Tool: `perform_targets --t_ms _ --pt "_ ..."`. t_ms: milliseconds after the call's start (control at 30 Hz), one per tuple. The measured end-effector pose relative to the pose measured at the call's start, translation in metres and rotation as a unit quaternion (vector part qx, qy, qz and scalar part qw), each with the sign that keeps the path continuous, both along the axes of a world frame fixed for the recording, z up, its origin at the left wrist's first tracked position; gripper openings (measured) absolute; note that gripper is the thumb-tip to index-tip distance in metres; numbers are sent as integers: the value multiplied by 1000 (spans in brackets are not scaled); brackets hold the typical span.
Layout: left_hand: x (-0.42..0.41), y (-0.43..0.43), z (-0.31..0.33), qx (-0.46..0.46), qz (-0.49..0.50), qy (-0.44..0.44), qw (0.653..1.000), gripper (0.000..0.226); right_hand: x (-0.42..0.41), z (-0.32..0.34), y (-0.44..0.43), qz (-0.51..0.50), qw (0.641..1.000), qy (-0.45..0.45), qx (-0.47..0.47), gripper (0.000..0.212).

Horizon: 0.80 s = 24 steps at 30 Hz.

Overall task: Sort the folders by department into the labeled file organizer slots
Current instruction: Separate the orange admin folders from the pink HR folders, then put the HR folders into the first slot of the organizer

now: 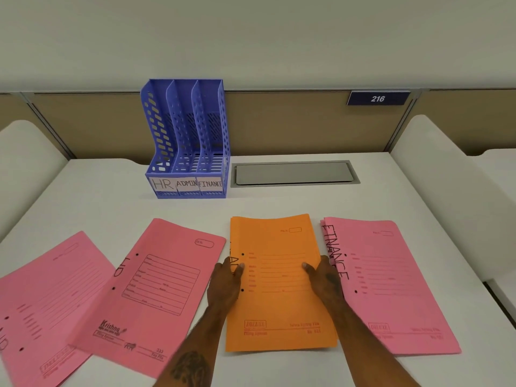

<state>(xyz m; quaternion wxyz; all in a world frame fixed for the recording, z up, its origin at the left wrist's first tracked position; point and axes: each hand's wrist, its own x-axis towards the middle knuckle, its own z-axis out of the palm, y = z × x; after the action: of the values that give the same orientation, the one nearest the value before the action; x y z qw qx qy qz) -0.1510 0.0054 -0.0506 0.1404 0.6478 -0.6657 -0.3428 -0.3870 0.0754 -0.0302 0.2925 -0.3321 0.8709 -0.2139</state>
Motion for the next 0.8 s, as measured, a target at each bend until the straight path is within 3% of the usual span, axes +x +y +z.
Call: perform_targets --t_ms 367,533,667,800 --pt "-1 -9 9 28 1 -20 999 48 16 17 -4 3 994 84 68 44" --pt "0 -10 17 43 -5 -5 999 52 23 23 -2 78 975 191 87 39" --pt "12 -9 27 11 -19 -45 999 71 37 26 -3 123 938 304 108 53" --pt "45 -10 37 -88 -70 -160 981 80 62 29 -15 171 929 320 65 73"
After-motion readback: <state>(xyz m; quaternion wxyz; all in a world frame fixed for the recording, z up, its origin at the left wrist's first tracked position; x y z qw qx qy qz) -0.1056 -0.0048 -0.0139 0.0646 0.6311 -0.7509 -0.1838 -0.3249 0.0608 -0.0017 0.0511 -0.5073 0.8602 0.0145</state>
